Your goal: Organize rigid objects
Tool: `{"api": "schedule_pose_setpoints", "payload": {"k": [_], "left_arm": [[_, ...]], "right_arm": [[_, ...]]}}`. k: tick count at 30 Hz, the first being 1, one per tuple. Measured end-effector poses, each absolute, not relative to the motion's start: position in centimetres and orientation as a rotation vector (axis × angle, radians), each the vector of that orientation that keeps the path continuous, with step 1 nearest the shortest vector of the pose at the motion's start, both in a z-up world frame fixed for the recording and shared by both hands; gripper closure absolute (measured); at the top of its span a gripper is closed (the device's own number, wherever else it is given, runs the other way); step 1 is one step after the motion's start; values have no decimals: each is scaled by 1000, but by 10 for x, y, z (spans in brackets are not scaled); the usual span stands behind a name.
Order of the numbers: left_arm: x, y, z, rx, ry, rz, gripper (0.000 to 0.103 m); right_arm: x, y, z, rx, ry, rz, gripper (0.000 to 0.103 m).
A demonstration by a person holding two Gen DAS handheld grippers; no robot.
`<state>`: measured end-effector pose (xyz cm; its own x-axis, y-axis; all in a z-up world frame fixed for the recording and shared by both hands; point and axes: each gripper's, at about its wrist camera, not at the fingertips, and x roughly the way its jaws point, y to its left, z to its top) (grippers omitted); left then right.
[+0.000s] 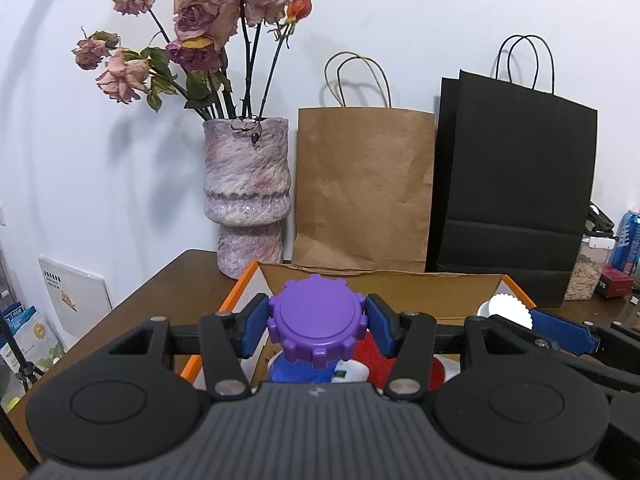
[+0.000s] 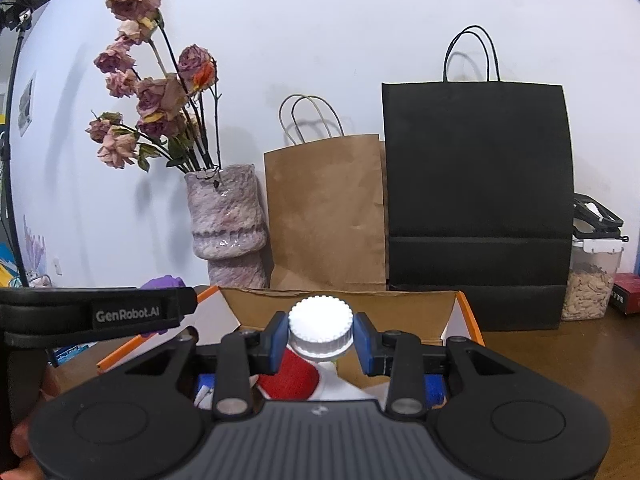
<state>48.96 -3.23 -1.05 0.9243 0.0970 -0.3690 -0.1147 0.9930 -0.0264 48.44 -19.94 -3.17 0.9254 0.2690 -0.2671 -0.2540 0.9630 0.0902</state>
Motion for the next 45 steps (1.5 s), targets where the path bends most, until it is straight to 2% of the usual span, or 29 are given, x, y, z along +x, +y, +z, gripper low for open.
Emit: {"api": "schedule_pose_setpoints", "payload": {"k": [19, 20, 21, 22, 23, 24, 25, 26, 27, 28, 30, 45], "left_arm": [[549, -22, -29, -14, 418, 129, 48], [550, -22, -30, -11, 422, 135, 43], [551, -22, -31, -9, 427, 137, 24], [552, -21, -31, -9, 430, 140, 16], [551, -20, -31, -11, 421, 149, 9], [551, -19, -30, -8, 414, 154, 3], [551, -18, -29, -7, 409, 155, 0], [550, -16, -28, -10, 402, 156, 0], [550, -15, -27, -12, 401, 156, 0], [550, -14, -26, -13, 402, 155, 0], [551, -11, -25, -17, 406, 154, 0], [523, -10, -11, -24, 390, 138, 0]], "right_arm": [[541, -197, -42, 21, 339, 240, 68], [541, -197, -42, 18, 343, 241, 68], [542, -197, -43, 15, 348, 239, 68], [543, -197, -43, 13, 355, 234, 68], [543, -198, -44, 11, 359, 226, 65], [544, -198, -43, 6, 366, 219, 53], [544, -198, -44, 2, 371, 209, 36], [543, -199, -44, 0, 368, 195, 28], [542, -200, -44, -3, 360, 181, 13], [541, -200, -44, -8, 353, 171, 4], [538, -200, -43, -25, 335, 154, 0], [510, -206, -24, -21, 287, 167, 0]]}}
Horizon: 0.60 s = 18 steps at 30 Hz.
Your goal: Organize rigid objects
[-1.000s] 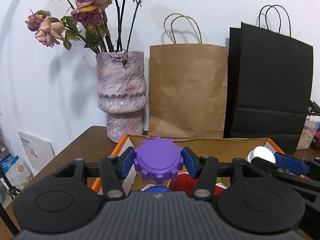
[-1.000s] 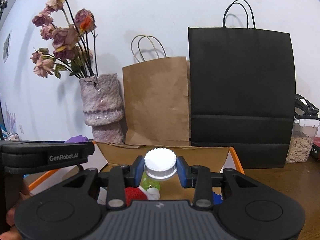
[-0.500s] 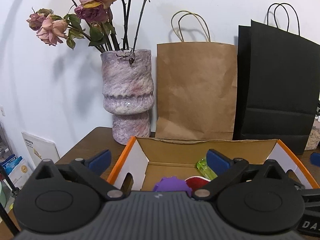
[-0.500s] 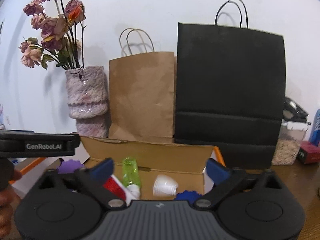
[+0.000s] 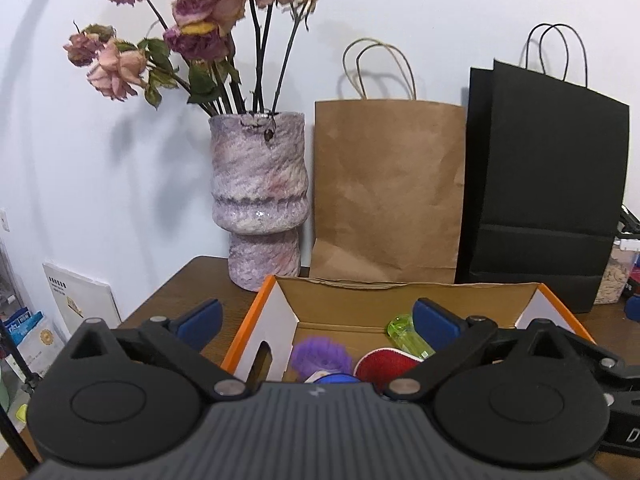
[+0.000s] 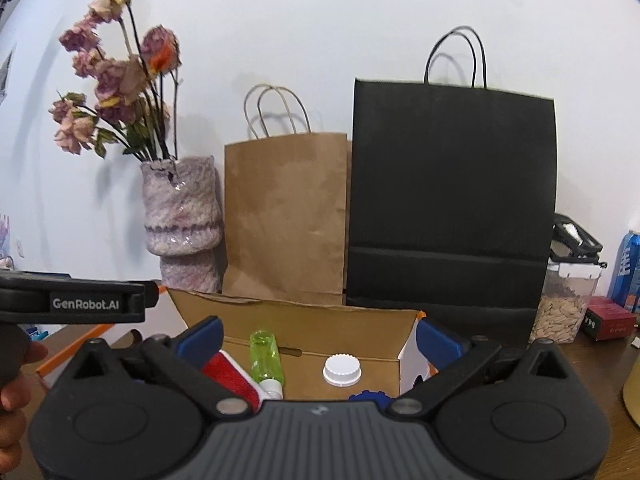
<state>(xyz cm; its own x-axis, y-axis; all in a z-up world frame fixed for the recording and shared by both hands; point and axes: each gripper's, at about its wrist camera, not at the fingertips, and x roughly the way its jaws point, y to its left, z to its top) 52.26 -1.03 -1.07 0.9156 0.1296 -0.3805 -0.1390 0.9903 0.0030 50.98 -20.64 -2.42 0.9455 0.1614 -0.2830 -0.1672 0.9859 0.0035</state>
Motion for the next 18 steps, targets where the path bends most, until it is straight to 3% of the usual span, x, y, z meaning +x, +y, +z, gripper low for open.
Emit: {"api": "schedule_pose_setpoints", "payload": {"k": [18], "left_arm": [[352, -22, 26, -1, 368, 106, 0]], "right_arm": [[346, -213, 18, -2, 228, 201, 0]]}}
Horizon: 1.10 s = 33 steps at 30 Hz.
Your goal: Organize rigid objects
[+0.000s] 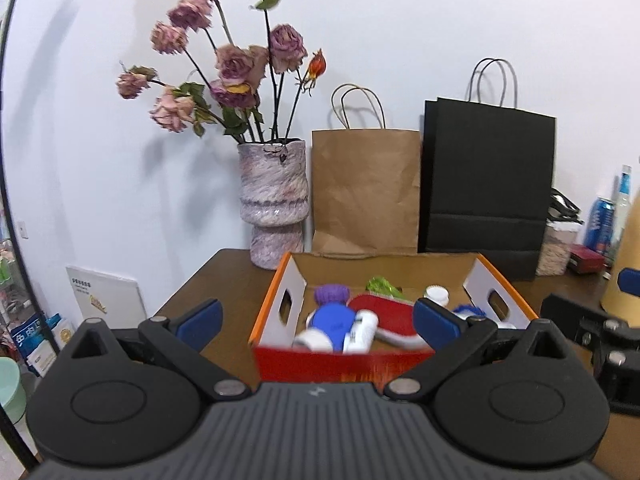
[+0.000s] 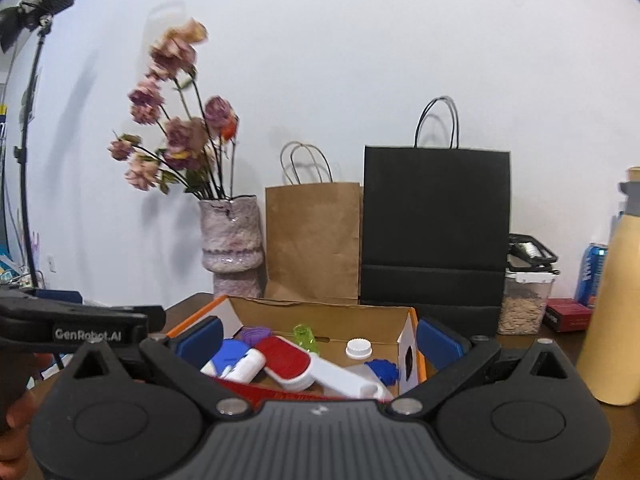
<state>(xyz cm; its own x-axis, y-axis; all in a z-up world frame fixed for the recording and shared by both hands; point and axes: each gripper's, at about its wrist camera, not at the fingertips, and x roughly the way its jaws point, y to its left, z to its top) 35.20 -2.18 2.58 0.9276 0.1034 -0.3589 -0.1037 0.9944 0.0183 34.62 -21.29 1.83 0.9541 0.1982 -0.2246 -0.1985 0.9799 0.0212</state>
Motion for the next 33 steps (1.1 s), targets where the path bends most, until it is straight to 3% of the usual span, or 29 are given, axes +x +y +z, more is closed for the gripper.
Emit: {"api": "schedule_pose_setpoints", "payload": {"k": [17, 33], "left_arm": [[154, -35, 33, 20, 348, 85, 0], [80, -36, 28, 23, 331, 80, 0]], "right_arm": [[153, -216, 23, -9, 215, 192, 0], [68, -211, 16, -23, 205, 190, 0]]}}
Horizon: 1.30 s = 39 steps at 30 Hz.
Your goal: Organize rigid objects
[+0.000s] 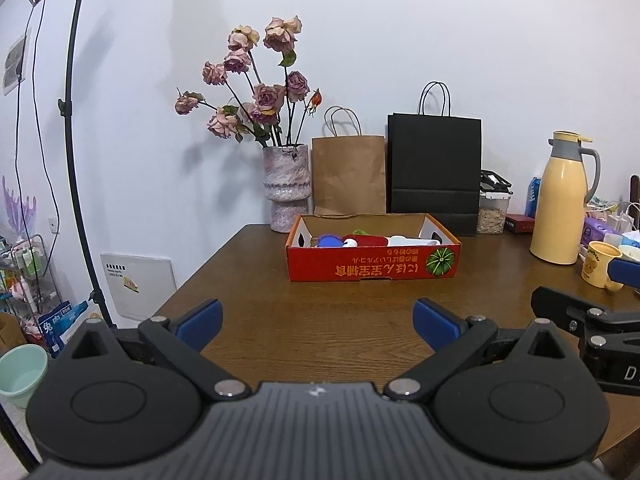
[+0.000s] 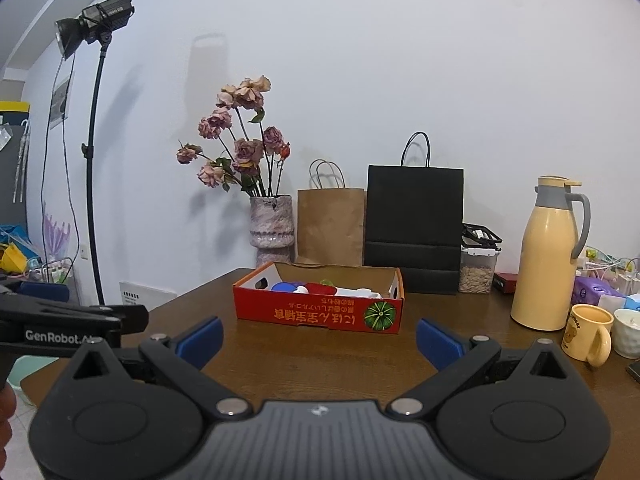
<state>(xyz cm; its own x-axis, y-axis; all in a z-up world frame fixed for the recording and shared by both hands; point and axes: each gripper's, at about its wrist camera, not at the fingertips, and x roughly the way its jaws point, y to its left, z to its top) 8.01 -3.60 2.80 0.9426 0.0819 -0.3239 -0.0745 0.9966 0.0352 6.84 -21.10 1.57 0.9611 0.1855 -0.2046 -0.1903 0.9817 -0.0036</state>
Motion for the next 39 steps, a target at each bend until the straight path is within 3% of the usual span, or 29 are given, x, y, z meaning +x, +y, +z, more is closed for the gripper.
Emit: {"api": "schedule_pose_setpoints", "payload": {"k": [39], "left_arm": [[60, -46, 32, 40, 317, 72, 0]], "right_arm": [[50, -212, 19, -22, 185, 196, 0]]}}
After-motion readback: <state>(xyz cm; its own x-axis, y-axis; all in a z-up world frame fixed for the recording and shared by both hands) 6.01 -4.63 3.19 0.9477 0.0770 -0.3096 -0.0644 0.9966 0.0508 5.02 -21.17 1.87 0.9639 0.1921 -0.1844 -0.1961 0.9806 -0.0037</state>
